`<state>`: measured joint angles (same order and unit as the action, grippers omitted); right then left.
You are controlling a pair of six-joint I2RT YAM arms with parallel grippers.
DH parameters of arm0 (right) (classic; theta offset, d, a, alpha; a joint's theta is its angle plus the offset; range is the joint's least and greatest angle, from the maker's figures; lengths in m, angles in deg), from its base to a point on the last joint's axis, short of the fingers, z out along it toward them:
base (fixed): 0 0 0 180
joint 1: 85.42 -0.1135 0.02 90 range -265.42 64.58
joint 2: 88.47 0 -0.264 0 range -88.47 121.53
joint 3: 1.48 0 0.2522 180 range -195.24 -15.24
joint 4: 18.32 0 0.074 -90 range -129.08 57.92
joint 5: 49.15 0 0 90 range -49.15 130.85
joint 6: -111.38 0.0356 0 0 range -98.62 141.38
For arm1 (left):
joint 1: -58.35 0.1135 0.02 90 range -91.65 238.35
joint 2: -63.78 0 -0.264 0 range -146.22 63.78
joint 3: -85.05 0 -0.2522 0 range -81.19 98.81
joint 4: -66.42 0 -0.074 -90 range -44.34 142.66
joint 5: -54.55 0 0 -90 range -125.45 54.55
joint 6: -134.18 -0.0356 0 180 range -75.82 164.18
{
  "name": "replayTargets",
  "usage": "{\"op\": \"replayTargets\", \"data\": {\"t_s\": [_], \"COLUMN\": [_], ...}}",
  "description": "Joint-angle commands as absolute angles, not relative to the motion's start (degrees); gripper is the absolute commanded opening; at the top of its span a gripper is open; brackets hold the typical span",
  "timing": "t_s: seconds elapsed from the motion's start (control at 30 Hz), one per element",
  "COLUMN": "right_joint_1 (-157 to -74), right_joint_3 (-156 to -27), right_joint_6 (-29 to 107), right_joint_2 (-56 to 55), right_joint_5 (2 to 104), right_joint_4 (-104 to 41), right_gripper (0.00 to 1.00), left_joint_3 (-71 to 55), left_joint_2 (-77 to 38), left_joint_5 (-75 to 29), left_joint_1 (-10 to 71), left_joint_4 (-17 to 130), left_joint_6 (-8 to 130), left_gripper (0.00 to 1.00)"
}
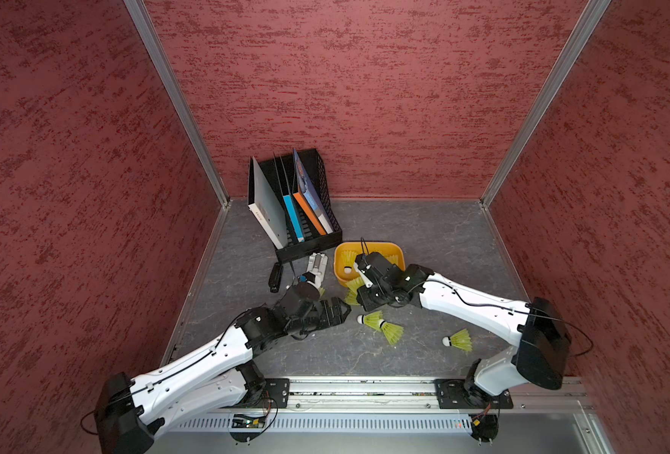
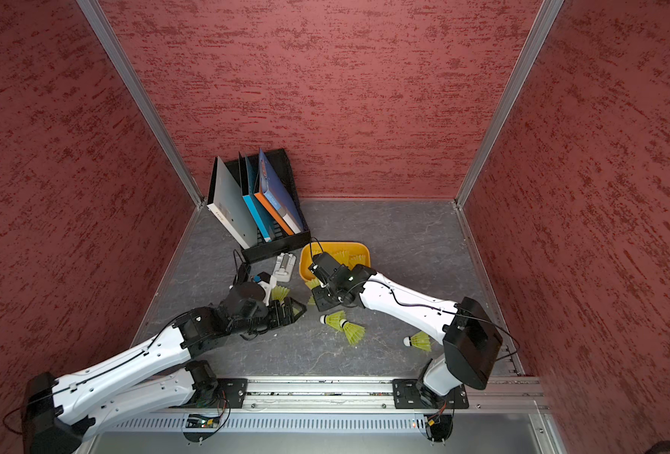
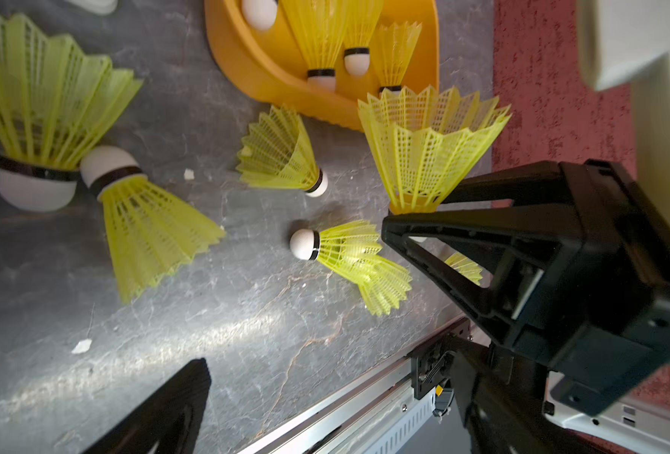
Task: Put the shuttlecocks into the storage box
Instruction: Pick up the shuttlecock at the center of the board, then place the shuttlecock in the storage box.
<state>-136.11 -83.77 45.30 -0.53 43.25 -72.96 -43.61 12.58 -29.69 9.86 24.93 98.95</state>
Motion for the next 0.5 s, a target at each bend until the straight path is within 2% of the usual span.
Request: {"op": "replayTargets", "data": {"t_s": [0.0, 0.2, 0.47], "right_joint_1": [-132.9, -127.1, -123.0], "right_joint_3": [-86.8, -87.7, -89.0], "right_joint_6": [47.5, 49.9, 49.1], "right_joint_2": [-1.4, -1.2, 2.3], "right_joint_5": [45.1, 45.7, 43.6], "right_joint_4": [-76.1, -77.2, -78.6], "right_gripper": [0.23, 0.23, 0.22], "left_joint_3": [-40.6, -34.6, -32.1], "left_joint_2": [10.4, 3.6, -3.5], "left_joint_5": [-25.3, -21.6, -19.4], "left_joint_1": [13.4, 18.0, 19.1], "left_joint_4": [28.0, 29.3, 35.0], "left_joint_6": [93.6, 88.9, 88.8], "left_gripper": [1.0, 1.0, 1.0]}}
